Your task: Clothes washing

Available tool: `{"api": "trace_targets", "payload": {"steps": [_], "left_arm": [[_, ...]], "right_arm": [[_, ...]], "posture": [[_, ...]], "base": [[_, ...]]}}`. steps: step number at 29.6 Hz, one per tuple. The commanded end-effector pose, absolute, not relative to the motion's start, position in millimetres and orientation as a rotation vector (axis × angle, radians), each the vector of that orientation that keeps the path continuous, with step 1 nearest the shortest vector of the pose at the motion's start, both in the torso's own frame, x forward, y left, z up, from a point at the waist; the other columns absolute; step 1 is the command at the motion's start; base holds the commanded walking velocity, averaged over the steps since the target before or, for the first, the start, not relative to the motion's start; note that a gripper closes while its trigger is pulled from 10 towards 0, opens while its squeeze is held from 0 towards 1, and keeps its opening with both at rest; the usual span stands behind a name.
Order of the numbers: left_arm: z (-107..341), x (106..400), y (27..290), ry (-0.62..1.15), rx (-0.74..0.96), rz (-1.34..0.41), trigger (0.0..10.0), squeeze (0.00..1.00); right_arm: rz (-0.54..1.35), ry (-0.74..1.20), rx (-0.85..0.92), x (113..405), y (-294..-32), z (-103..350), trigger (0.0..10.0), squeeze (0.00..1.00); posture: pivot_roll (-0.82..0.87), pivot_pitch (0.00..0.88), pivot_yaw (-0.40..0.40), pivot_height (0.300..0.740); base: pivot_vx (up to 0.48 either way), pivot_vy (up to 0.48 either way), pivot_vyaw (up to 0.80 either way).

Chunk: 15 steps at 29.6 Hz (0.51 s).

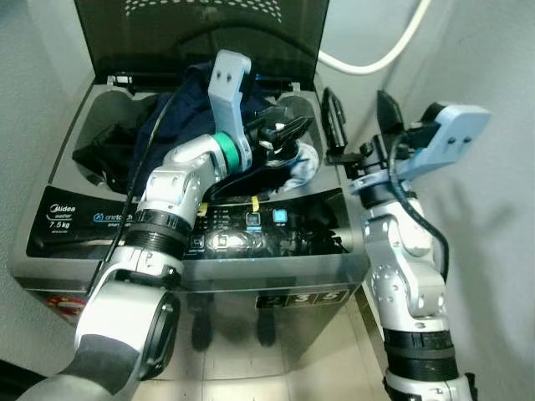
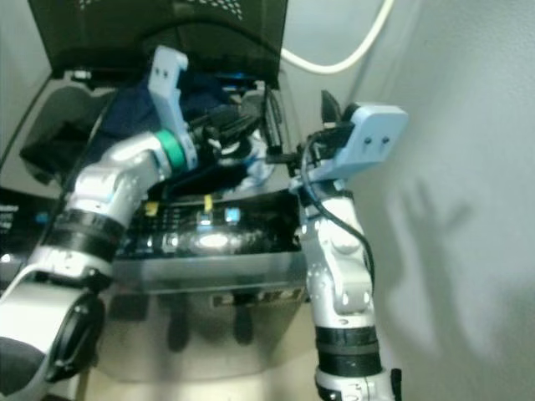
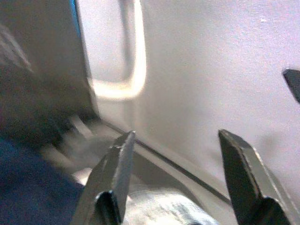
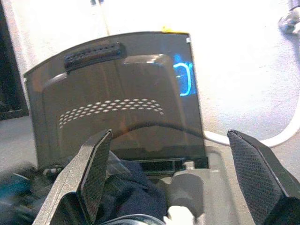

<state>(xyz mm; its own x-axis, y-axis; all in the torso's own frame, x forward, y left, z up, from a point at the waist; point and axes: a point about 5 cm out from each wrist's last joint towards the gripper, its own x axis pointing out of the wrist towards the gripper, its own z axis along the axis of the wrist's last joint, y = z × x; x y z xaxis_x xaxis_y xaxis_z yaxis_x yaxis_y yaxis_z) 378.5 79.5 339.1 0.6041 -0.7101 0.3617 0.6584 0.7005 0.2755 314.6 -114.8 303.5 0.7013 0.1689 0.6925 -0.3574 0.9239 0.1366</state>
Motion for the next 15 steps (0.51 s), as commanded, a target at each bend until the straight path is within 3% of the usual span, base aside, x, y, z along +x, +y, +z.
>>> {"api": "trace_targets", "payload": {"steps": [1, 5, 6, 9, 12, 14, 15], "left_arm": [[351, 368, 84, -0.62, 0.273, -0.683, 10.0, 0.0], [353, 362, 89, -0.663, 0.357, -0.601, 10.0, 0.0], [356, 360, 97, -0.691, 0.409, -0.487, 10.0, 0.0], [358, 358, 107, -0.699, 0.406, -0.374, 10.0, 0.0], [335, 328, 99, -0.465, 0.115, -0.728, 10.0, 0.0], [328, 321, 97, -0.409, 0.099, -0.822, 10.0, 0.0], [314, 319, 104, -0.345, 0.189, -0.823, 10.0, 0.0]], "right_arm": [[0.298, -0.733, 0.28, 314, -116, 303, 10.0, 0.0], [0.31, -0.732, 0.28, 314, -114, 304, 10.0, 0.0], [0.319, -0.73, 0.28, 314, -113, 304, 10.0, 0.0], [0.325, -0.725, 0.283, 316, -113, 304, 10.0, 0.0], [0.354, -0.721, 0.291, 319, -106, 305, 10.0, 0.0], [0.358, -0.721, 0.29, 319, -106, 305, 10.0, 0.0], [0.358, -0.721, 0.291, 320, -105, 305, 10.0, 0.0]], "posture": [[0.0, 0.129, 0.007, 0.74], [0.01, 0.127, 0.005, 0.74], [0.03, 0.13, -0.004, 0.74], [0.04, 0.129, -0.018, 0.74], [0.06, 0.111, -0.02, 0.74], [0.06, 0.111, -0.02, 0.74], [0.06, 0.11, -0.017, 0.74]], "base": [[0.0, 0.0, 0.0], [0.0, 0.0, 0.0], [0.0, 0.0, 0.0], [0.0, 0.0, 0.0], [0.0, 0.0, 0.0], [0.0, 0.0, 0.0], [0.0, 0.0, 0.0]]}}
